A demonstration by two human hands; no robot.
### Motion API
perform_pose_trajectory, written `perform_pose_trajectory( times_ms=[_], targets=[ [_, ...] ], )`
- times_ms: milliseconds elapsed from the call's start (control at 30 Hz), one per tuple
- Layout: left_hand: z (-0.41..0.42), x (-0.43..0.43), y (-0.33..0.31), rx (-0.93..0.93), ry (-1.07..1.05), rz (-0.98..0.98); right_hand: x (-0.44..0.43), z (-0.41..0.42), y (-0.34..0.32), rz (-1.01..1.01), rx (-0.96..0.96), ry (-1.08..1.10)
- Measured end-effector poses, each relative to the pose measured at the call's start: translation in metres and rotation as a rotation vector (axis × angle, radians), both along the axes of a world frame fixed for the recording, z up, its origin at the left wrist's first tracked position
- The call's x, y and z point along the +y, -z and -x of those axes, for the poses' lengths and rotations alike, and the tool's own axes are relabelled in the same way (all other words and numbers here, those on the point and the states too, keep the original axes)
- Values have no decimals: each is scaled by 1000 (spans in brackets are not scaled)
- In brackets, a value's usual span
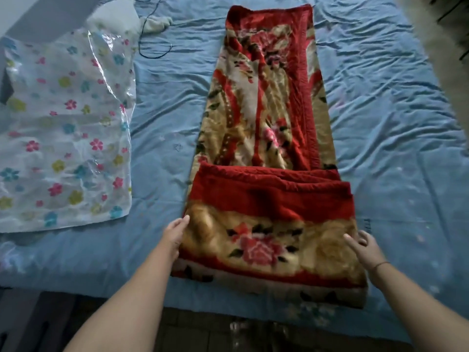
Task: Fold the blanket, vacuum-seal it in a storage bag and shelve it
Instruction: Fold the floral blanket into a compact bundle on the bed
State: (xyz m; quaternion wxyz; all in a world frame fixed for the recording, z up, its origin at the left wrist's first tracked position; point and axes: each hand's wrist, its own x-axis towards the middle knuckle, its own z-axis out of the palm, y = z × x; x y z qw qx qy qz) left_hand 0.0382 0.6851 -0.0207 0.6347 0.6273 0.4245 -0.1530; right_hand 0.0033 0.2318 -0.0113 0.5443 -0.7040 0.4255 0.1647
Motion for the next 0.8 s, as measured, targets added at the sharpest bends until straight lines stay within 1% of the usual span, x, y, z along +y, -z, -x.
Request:
perform_pose_trajectory(
  times_ms=[67,100,200,367,433,467,500,567,600,633,733,800],
  targets=[
    [15,33,70,67,38,-96,-3,13,13,45,60,-8],
    [19,37,78,87,61,-120,-3,19,14,38,93,-12],
    [23,9,30,113,188,-146,-1,30,20,-48,134,-25],
    [2,14,31,96,263,-140,8,3,15,-101,22,28],
    [-10,18,30,18,320,-271,9,-11,13,-122,-47,39],
    [-13,21,30,-40,306,-344,11,-18,10,-125,-92,48],
    [-14,22,27,-101,243,-367,12,-23,6,-127,-143,73],
    [-8,28,29,-199,61,-355,12,-26,7,-134,-231,165],
    [-1,32,32,-207,-12,-325,11,-24,10,-128,-252,212],
    [5,35,35,-171,-48,-279,10,-21,13,-105,-249,242],
    [16,39,53,-6,-20,-138,6,-8,29,-20,-167,239],
    [15,38,58,56,74,-123,7,0,34,-1,-73,185]
  ],
)
